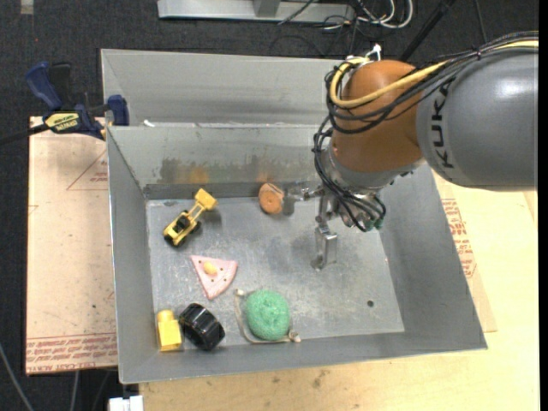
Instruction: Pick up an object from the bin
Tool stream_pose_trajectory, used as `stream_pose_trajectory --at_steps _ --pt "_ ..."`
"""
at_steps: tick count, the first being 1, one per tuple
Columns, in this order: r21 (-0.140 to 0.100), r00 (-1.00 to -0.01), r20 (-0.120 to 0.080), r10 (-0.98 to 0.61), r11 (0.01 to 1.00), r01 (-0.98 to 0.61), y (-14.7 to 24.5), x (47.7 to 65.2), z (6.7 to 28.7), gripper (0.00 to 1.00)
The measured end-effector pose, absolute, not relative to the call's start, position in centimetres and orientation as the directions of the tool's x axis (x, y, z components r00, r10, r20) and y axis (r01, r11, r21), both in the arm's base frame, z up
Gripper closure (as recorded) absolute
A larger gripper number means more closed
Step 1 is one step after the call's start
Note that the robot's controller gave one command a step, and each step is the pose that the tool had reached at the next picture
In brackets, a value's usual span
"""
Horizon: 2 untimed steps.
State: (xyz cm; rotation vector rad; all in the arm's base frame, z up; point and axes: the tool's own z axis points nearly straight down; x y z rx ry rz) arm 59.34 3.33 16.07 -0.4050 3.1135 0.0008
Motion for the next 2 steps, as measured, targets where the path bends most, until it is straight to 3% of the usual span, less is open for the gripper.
stream_pose_trajectory --at_steps 1,2 --pt "-0.001 -0.973 -0.007 -0.229 0.973 -0.229 7.7 57.5 11.2 0.0" --pt "0.002 -0.971 0.0 -0.24 0.971 -0.24 12.5 56.6 6.8 0.0"
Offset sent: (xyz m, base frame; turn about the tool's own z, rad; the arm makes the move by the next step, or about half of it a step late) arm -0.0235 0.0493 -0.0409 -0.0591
